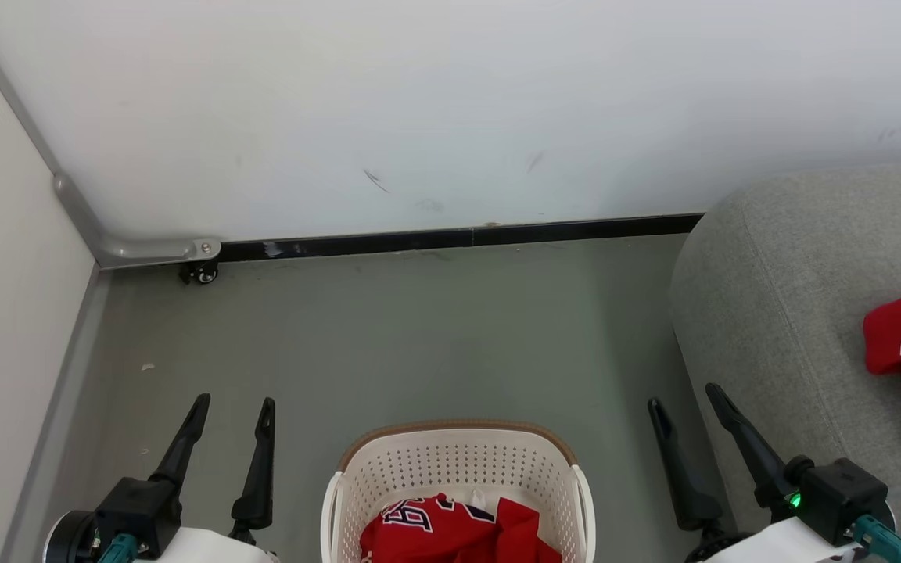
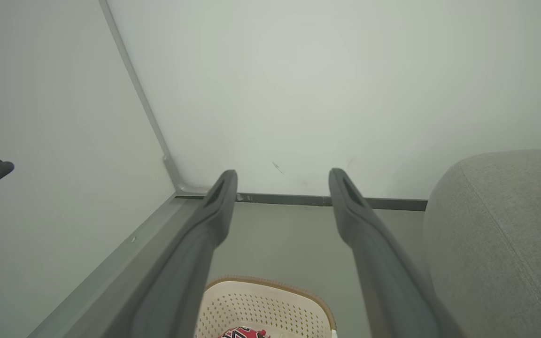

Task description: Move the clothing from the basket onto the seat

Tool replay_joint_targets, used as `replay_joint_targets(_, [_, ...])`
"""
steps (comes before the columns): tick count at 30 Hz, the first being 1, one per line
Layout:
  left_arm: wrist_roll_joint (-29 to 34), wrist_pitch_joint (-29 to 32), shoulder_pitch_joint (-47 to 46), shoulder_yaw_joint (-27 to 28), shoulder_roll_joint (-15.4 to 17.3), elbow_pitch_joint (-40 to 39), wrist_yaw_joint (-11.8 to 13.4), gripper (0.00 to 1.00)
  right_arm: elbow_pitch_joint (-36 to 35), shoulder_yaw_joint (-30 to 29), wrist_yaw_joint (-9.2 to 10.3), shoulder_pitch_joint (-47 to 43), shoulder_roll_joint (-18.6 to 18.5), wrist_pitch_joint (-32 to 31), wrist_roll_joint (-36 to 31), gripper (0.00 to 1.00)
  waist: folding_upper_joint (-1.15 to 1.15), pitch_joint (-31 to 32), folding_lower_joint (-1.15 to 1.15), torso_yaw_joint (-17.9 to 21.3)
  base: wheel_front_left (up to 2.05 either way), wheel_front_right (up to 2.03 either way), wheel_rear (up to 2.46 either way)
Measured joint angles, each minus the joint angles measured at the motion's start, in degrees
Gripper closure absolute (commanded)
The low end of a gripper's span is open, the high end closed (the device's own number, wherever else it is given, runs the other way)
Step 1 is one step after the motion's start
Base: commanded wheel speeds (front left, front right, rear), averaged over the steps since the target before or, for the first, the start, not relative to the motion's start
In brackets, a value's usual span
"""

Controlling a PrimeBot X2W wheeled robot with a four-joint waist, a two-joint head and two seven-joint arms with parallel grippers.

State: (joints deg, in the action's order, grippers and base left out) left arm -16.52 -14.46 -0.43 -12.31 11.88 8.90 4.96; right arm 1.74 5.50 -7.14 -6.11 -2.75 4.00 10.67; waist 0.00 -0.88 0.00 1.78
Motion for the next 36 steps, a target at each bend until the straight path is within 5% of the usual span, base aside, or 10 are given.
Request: replay_joint_targets(36, [4.7,0.0,-9.6,-5.7,1.6,9.4,-5.9,0.00,-7.5,-3.3,0.00,4.2,0.1,1.6,-2.2,0.00,0.00,-11.3,0.00,2.4,0.00,0.00,0.00])
